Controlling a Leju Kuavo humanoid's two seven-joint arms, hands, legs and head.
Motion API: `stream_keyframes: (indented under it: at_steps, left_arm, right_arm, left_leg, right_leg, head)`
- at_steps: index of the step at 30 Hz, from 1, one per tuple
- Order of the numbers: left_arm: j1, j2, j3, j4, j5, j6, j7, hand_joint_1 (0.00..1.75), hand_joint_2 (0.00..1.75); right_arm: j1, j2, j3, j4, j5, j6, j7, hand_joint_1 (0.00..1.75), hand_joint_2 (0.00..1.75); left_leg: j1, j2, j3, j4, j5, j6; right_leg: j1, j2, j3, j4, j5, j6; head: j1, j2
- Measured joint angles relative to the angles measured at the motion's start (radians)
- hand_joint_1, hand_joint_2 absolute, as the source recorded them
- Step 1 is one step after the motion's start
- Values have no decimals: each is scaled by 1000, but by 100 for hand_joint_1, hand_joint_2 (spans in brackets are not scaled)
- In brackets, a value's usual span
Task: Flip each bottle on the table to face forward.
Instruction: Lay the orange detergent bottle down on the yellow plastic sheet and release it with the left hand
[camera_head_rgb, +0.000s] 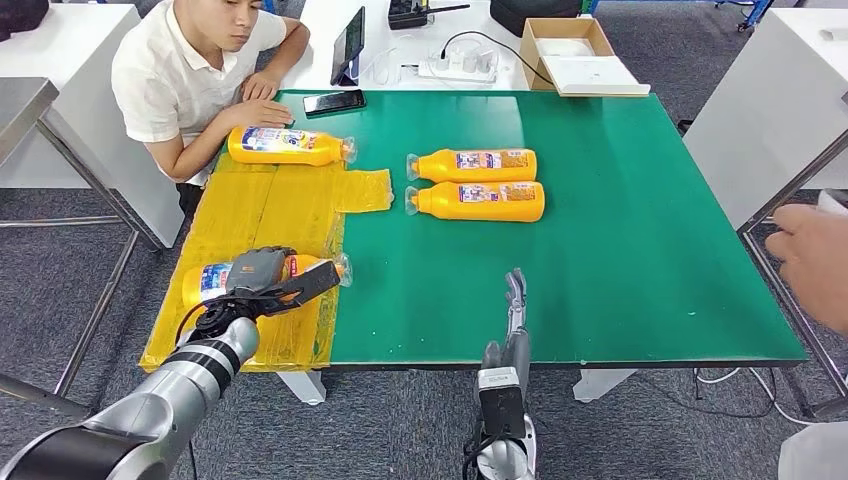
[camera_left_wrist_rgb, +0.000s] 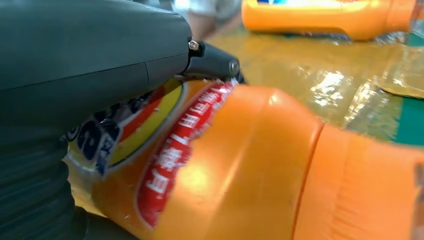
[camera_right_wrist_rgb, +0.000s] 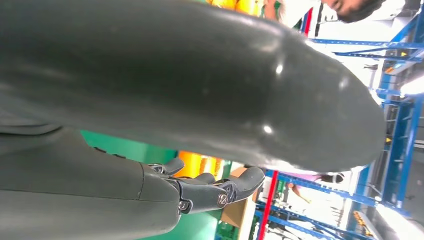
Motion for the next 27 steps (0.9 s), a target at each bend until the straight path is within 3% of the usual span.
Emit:
stream_keyframes:
  at_steps: [7,11,16,24,27]
  left_arm:
    - [1,-10,130,-4,320,-197,-285,0,175]
    - [41,-41,174,-47,473,-272,-417,0,175]
    - [138,-96,181,-161,588,-169,-545,0,175]
    - [201,-130,180,-254,605,-113,-582,0,175]
    - [244,-140,155,-346,685,97,-672,0,175]
  right_arm:
    - [-1,-1,-1,25,-33,3,0,0,0]
    - [0,-2,-4,32,-37,3,0,0,0]
    - [10,-5,-6,38,-35,1,0,0,0]
    - [17,-7,-9,41,-33,-1,0,0,0]
    - [19,-7,-8,42,-28,-12,0,0,0]
  left_leg:
    - [0,-3,2,0,1,0]
    - [-1,-2,2,0,0,0]
    - [-1,-1,-1,0,1,1]
    - [0,0,-7,1,1,1]
    - [0,0,-8,1,1,1]
  right_leg:
    - [0,-2,3,1,-2,1]
    - [-1,-2,3,0,-2,1]
    - [-1,-2,0,0,-1,1]
    - [0,-2,-7,0,-1,1]
    - [0,-2,-8,1,-1,1]
  head:
    - [0,0]
    - [0,0]
    - [0,0]
    - [0,0]
    - [0,0]
